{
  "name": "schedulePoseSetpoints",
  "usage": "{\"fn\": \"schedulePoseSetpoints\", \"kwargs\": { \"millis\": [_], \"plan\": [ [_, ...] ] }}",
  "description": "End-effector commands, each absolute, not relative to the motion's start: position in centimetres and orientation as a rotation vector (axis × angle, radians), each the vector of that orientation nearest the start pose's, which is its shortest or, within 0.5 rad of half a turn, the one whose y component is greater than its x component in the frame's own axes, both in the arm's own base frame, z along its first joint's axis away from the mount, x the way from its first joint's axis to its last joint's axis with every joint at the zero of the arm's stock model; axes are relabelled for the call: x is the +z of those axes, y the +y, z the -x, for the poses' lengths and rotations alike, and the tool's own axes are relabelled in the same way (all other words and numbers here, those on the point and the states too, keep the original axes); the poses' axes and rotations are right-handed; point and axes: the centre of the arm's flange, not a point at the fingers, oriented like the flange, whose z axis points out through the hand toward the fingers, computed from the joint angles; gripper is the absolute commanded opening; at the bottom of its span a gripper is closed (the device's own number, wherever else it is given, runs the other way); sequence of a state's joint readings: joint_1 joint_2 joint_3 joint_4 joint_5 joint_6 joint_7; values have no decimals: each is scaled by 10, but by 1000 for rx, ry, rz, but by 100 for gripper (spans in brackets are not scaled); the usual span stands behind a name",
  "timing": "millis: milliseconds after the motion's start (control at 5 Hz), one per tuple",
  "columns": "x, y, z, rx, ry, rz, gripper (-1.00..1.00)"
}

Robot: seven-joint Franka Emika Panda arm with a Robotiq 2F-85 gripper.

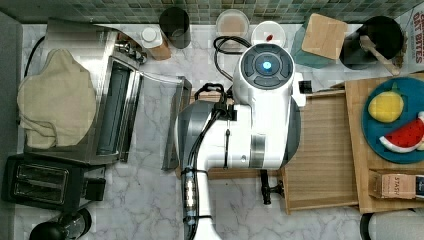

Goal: Close the drawer.

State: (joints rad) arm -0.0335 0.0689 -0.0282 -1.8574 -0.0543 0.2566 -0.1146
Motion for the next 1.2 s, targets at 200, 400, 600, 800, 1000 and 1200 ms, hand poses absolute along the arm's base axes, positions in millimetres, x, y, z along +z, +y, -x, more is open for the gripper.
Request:
{"fn": "schedulePoseSetpoints", "kwargs": {
  "millis": [200,400,600,800,1000,1200],
  "plan": [
    [471,-42,-568,124,1134,3020,-100],
    [460,-33,-547,88,782,3138,-100],
    [447,-25,-528,98,464,3189,-100],
    [421,-21,-519,47,193,3193,-100],
    [391,-18,-518,116,52,3182,-100],
    [355,-16,-513,86,-51,3173,-100]
  ]
}}
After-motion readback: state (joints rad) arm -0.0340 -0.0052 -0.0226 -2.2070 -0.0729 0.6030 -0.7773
